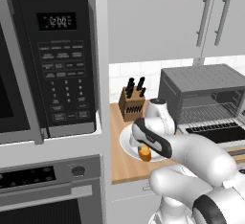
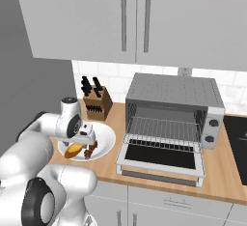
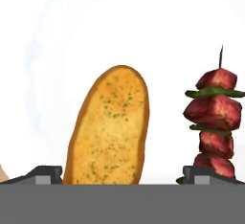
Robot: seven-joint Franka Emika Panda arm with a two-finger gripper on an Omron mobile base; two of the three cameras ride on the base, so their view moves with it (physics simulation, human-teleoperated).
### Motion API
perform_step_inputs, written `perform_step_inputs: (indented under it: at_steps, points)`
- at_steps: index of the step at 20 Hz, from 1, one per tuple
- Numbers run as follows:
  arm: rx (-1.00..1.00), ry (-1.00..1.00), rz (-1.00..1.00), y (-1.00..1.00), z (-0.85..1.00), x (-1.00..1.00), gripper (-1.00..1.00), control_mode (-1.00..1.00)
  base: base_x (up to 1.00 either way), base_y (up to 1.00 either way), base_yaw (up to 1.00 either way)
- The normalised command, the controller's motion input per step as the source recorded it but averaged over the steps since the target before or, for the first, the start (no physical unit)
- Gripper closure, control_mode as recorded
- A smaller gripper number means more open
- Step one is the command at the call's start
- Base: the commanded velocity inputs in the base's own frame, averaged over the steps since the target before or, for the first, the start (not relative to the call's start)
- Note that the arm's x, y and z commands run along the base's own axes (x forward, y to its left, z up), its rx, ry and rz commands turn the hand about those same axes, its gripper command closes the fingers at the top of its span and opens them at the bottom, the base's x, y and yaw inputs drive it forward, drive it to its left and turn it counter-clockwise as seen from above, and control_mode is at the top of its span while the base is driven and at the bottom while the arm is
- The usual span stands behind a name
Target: Pick up the kebab skewer and baguette bread, and place them inside the toaster oven. Close the toaster oven door and start by setting the timer.
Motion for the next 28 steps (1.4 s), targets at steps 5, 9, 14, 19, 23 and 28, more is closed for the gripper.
perform_step_inputs:
  at_steps: [5,9,14,19,23,28]
  points:
    - [0.05,0.03,-0.05,0.10,-0.20,0.03,-1.00,-1.00,0.00,0.00,0.00]
    - [0.00,0.03,-0.02,0.23,-0.21,0.00,-1.00,-1.00,0.00,0.00,0.00]
    - [0.00,0.00,-0.04,0.07,-0.02,0.00,-1.00,-1.00,0.00,0.00,0.00]
    - [0.00,0.00,-0.04,-0.07,-0.02,0.00,-1.00,-1.00,0.00,0.00,0.00]
    - [0.00,0.00,-0.04,-0.08,-0.01,-0.04,-1.00,-1.00,0.00,0.00,0.00]
    - [0.00,0.00,-0.02,0.01,-0.18,0.00,-1.00,-1.00,0.00,0.00,0.00]
